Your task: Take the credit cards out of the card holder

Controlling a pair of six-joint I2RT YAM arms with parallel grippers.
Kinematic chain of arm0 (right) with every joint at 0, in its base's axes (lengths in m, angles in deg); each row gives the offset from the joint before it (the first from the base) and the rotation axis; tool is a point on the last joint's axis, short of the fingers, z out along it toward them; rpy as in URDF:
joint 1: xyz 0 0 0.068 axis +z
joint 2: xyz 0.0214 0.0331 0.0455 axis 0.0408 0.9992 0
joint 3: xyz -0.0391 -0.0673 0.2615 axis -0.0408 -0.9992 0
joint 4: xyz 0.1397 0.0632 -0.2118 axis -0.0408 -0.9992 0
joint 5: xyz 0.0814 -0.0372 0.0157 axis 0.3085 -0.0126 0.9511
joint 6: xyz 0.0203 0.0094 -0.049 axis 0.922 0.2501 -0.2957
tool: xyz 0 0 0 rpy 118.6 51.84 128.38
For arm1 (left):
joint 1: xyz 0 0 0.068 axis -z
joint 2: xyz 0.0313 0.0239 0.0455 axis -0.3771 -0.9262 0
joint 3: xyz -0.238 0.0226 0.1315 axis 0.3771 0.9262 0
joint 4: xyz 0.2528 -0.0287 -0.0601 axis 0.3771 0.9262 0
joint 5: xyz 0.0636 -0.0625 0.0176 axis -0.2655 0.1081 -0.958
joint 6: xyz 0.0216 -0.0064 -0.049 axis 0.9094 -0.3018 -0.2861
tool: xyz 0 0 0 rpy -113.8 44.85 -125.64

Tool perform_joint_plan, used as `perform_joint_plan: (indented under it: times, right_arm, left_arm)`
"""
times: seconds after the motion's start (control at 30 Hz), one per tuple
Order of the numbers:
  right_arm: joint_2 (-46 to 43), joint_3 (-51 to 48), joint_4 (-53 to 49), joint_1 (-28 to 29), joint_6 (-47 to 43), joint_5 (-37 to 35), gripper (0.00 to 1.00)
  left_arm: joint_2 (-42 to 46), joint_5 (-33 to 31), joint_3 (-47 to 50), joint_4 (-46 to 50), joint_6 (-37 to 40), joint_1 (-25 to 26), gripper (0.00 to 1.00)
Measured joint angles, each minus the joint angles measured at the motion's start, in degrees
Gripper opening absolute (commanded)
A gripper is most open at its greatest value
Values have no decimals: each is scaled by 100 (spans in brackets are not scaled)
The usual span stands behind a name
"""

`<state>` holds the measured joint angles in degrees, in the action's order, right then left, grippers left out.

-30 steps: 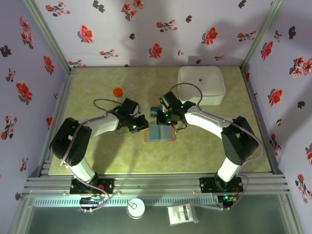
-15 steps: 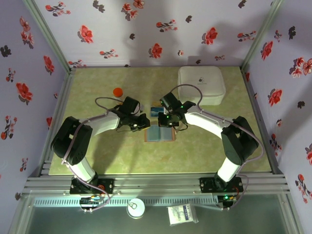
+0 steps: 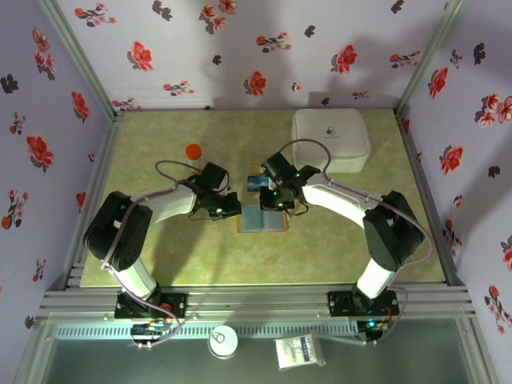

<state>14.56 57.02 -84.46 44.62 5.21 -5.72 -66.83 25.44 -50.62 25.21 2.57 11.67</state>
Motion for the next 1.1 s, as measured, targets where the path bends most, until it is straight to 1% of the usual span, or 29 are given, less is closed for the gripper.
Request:
perform_joint_plan:
  times: [0.27, 0.57, 1.1]
  right_arm:
    - [96, 61, -2, 57, 2, 28, 16]
    - [337, 138, 74, 129, 44, 208, 22]
    - [887, 118, 774, 129, 522, 599, 26]
  left_arm:
    - [-275, -39, -2, 57, 92, 15, 5]
    - [-289, -92, -2, 57, 107, 42, 5]
    - [-289, -232, -2, 101, 131, 66, 5]
